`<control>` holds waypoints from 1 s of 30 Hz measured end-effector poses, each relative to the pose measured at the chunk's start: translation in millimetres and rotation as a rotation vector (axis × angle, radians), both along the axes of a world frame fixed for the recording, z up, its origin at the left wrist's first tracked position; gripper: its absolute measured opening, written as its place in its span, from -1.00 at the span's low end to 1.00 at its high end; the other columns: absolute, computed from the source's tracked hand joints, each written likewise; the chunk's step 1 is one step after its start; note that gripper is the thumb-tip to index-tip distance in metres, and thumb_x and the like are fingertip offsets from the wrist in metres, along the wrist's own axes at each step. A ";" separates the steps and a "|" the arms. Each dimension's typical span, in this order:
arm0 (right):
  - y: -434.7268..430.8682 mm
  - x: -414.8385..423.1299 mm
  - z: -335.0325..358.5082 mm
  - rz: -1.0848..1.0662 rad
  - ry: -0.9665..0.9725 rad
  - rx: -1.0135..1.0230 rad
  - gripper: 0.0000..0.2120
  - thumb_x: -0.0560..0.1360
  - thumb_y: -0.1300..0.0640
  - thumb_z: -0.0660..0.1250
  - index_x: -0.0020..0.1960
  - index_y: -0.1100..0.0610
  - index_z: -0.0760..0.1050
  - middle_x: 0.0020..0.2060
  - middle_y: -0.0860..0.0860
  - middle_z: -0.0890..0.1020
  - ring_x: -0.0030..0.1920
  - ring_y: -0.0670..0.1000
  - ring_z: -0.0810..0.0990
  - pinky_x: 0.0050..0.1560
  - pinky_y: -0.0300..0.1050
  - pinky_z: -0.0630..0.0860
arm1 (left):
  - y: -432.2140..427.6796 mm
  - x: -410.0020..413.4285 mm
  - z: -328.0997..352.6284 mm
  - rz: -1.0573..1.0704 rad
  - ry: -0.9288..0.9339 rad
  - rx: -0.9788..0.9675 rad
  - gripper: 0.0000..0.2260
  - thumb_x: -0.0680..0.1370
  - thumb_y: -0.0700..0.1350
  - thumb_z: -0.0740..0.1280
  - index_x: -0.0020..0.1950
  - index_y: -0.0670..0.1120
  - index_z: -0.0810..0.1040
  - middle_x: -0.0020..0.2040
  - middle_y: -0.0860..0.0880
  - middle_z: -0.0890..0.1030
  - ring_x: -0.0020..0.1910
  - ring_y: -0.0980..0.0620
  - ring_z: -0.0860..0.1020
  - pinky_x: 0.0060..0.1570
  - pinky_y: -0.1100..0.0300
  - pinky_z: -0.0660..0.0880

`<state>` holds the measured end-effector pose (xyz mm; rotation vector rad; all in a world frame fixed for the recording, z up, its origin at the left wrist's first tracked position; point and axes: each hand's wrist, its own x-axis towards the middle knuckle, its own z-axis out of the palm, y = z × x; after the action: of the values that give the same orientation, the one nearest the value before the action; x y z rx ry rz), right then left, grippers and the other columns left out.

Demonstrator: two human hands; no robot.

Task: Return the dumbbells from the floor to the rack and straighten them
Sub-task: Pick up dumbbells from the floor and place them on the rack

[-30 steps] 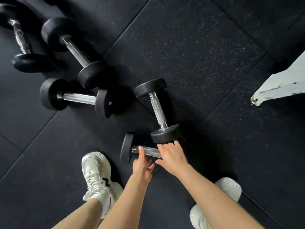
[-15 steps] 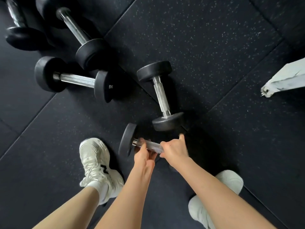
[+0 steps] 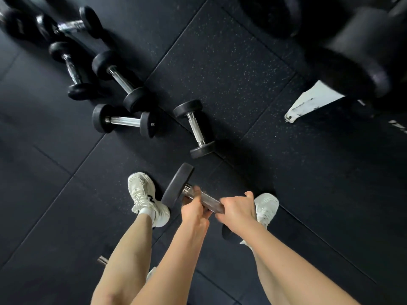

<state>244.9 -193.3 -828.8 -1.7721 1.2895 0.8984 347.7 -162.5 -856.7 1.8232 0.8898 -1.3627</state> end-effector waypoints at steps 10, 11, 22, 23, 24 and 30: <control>-45.3 -103.0 242.2 -0.149 -0.102 -0.176 -0.78 0.48 -0.14 0.25 -0.09 -0.01 0.55 -0.18 -0.03 0.67 -0.13 0.06 0.60 -0.02 -0.05 0.22 | -80.7 -91.7 248.8 -0.176 0.018 -0.081 -0.62 0.49 0.01 0.39 0.21 -0.17 0.49 -0.01 -0.10 0.59 0.10 -0.15 0.57 0.02 -0.04 0.50; -51.8 -115.0 266.3 -0.154 -0.098 -0.191 -0.77 0.48 -0.15 0.26 -0.07 -0.02 0.56 -0.16 -0.03 0.67 -0.10 0.05 0.61 -0.02 -0.05 0.23 | -90.3 -103.2 270.8 -0.197 0.024 -0.083 -0.58 0.48 0.03 0.40 0.24 -0.17 0.49 0.07 -0.13 0.59 0.16 -0.18 0.56 0.07 -0.08 0.51; -148.7 -210.8 426.8 -0.559 -0.122 -0.209 -0.59 0.37 -0.24 0.37 0.00 0.07 0.56 -0.12 0.00 0.67 -0.07 0.08 0.65 -0.16 -0.12 0.49 | -212.0 -199.2 424.7 -0.486 -0.105 -0.303 -0.76 0.41 -0.15 0.48 -0.07 -0.23 0.51 -0.24 -0.15 0.56 -0.07 -0.20 0.59 0.14 -0.18 0.52; -162.5 -215.2 431.8 -0.584 -0.123 -0.220 -0.58 0.36 -0.26 0.37 -0.03 0.08 0.56 -0.16 -0.01 0.67 -0.10 0.08 0.65 -0.21 -0.13 0.48 | -228.4 -205.3 431.5 -0.518 -0.121 -0.322 -0.77 0.42 -0.15 0.48 -0.07 -0.23 0.51 -0.21 -0.16 0.57 -0.05 -0.20 0.60 0.15 -0.17 0.53; -176.7 -219.1 436.3 -0.606 -0.129 -0.228 -0.59 0.36 -0.26 0.37 -0.08 0.08 0.54 -0.19 -0.02 0.65 -0.14 0.07 0.64 -0.25 -0.14 0.46 | -245.3 -210.8 436.7 -0.549 -0.132 -0.339 -0.79 0.42 -0.16 0.48 -0.09 -0.23 0.52 -0.16 -0.17 0.58 -0.01 -0.20 0.61 0.16 -0.15 0.53; -265.8 -237.7 461.9 -0.777 -0.211 -0.289 -0.69 0.41 -0.18 0.38 -0.11 0.07 0.59 -0.28 -0.06 0.61 -0.19 0.03 0.62 -0.23 -0.13 0.45 | -357.0 -231.4 459.4 -0.719 -0.122 -0.385 -0.77 0.37 -0.12 0.51 -0.21 -0.19 0.50 -0.24 -0.15 0.58 -0.14 -0.16 0.61 0.06 -0.10 0.57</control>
<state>7.3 -459.1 -366.9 -1.3214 1.8231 0.0901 116.3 -519.5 -397.3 1.9530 -0.1335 -1.6665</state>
